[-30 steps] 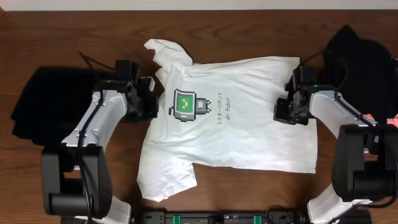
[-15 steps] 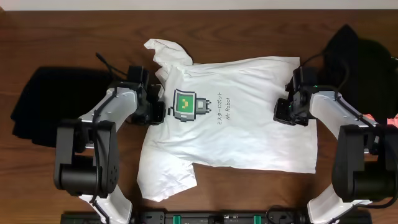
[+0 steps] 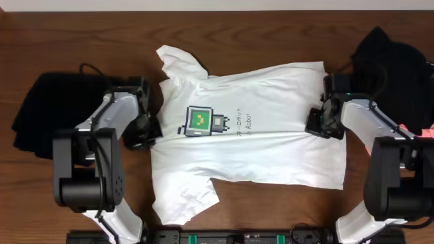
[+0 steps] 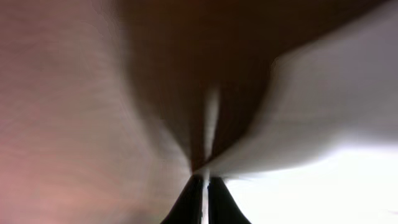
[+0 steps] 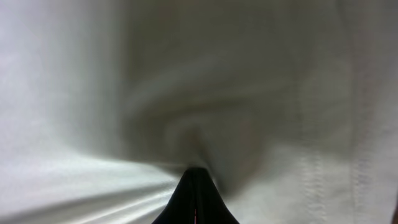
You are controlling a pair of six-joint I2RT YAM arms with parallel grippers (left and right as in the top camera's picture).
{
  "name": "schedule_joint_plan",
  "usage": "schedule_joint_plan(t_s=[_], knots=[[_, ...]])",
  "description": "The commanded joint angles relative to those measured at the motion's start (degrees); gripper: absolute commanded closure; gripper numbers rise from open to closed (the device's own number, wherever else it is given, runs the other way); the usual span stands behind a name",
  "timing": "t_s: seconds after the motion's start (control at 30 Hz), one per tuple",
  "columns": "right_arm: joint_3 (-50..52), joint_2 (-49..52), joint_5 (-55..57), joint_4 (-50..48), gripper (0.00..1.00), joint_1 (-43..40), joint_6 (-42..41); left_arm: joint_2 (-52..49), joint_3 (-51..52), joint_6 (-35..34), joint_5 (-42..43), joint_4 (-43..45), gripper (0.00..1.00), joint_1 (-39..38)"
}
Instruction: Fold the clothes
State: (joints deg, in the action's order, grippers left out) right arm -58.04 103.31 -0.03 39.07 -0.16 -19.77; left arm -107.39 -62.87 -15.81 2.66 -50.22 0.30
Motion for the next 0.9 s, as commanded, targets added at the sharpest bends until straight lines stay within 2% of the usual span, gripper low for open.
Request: schedule_joint_plan(t_s=[0.0,0.23,0.43,0.63,0.77,0.87], knots=[[2.34,1.99,9.27,0.85,0.99,-2.69,-0.98,-3.41,2.69,-3.02,-8.28,-2.36,0.94,2.51],[0.24,0.70,1.90,0.59,0.99,-2.82,5.49,0.57,1.81,-0.52,-8.26,-4.26,0.94,2.01],[-4.98,-7.80,-6.16,0.31,0.99,-2.78,5.49,14.27,-2.89,-0.22,-7.32,-7.26,0.94,1.99],[-8.70,-14.40,-11.21,-2.43,0.99,-2.19,5.44,25.49,-3.15,1.68,4.13,3.54,0.93,1.55],[-8.68,-13.64,-12.96,-4.55,0.99,-0.22,6.05,23.54,-3.10,1.99,9.03,10.71,0.93,-0.02],[-8.68,-11.82,-17.92,-6.56,0.97,2.23,10.49,19.08,-3.10,2.93,13.00,16.37,0.92,-1.68]])
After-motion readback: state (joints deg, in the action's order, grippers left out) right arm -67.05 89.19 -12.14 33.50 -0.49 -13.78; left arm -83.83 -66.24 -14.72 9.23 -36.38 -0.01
